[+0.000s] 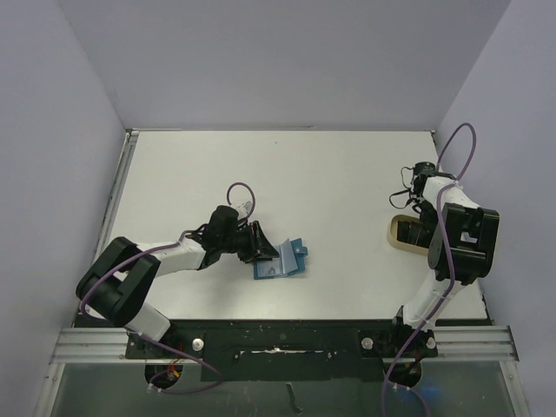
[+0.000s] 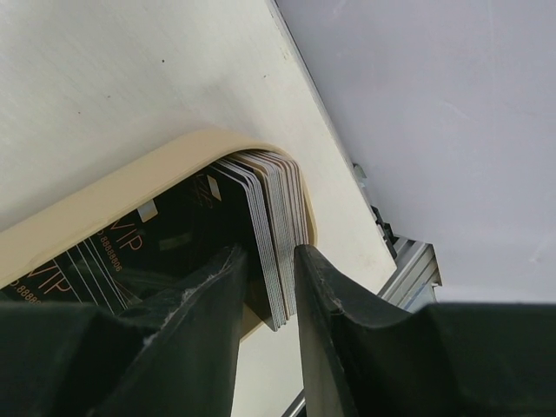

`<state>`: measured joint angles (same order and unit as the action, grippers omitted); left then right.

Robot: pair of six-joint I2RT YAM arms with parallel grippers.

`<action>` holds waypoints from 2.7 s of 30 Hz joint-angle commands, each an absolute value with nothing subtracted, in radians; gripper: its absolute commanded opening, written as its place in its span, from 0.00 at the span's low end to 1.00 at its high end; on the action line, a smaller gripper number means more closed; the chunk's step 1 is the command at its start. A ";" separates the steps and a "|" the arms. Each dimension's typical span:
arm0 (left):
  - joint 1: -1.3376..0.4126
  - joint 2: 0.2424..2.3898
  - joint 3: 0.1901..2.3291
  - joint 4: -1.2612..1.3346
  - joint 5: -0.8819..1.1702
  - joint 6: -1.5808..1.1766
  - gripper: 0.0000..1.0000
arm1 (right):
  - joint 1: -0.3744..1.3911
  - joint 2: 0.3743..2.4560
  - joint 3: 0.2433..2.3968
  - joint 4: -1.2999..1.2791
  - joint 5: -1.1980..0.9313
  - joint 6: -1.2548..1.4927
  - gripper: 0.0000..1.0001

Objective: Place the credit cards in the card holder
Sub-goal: Pick up the credit card from the storage box.

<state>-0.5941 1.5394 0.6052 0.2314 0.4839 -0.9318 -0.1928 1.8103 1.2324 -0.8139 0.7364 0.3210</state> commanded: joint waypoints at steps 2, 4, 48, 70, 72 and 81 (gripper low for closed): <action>-0.598 1.545 0.650 0.259 0.505 -0.926 0.34 | -0.208 1.772 1.232 -0.792 0.753 0.322 0.29; -0.597 1.551 0.650 0.259 0.507 -0.925 0.34 | -0.210 1.775 1.231 -0.790 0.751 0.324 0.30; -0.598 1.562 0.653 0.273 0.515 -0.933 0.34 | -0.201 1.661 1.220 -0.739 0.574 0.279 0.00; -0.597 1.417 0.697 0.143 0.425 -0.910 0.51 | 0.167 1.413 1.309 -0.834 0.362 0.408 0.00; -0.596 1.374 0.704 0.124 0.410 -0.909 0.52 | 0.207 1.368 1.295 -0.799 0.298 0.412 0.00; -0.583 1.187 0.732 0.102 0.395 -0.916 0.52 | 0.337 1.121 1.078 -0.465 -0.097 0.550 0.00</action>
